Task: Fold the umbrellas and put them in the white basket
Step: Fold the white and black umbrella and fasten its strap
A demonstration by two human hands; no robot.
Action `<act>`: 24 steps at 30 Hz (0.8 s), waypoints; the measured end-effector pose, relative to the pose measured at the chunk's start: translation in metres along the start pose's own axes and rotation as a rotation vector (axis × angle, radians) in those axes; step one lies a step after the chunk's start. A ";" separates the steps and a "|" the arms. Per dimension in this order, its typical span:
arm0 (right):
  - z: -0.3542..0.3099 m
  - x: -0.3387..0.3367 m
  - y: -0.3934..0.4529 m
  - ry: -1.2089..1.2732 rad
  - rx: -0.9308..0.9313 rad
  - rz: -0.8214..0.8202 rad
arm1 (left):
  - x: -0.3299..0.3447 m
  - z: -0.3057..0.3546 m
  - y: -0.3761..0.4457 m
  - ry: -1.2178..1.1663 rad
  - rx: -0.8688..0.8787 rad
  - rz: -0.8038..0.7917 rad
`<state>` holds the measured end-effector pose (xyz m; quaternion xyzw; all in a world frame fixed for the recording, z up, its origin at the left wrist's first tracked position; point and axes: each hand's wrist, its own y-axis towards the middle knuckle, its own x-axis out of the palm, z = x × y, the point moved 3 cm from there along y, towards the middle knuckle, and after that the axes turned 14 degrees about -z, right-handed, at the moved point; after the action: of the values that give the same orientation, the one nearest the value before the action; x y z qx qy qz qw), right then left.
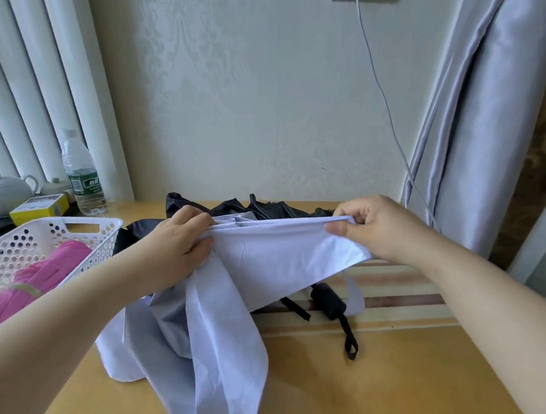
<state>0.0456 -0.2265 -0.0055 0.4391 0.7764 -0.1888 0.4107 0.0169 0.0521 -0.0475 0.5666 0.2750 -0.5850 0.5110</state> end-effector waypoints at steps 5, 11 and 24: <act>0.021 0.006 0.003 -0.022 0.075 0.098 | 0.002 0.004 -0.004 0.015 0.032 0.025; 0.011 0.014 0.000 -0.215 0.203 0.510 | 0.005 0.013 -0.005 0.037 0.012 0.029; -0.047 0.088 0.024 0.124 -0.101 -0.104 | -0.005 0.039 -0.009 0.143 0.003 -0.063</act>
<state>0.0188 -0.1365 -0.0471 0.3878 0.8307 -0.1430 0.3731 -0.0067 0.0213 -0.0367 0.5985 0.3277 -0.5593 0.4707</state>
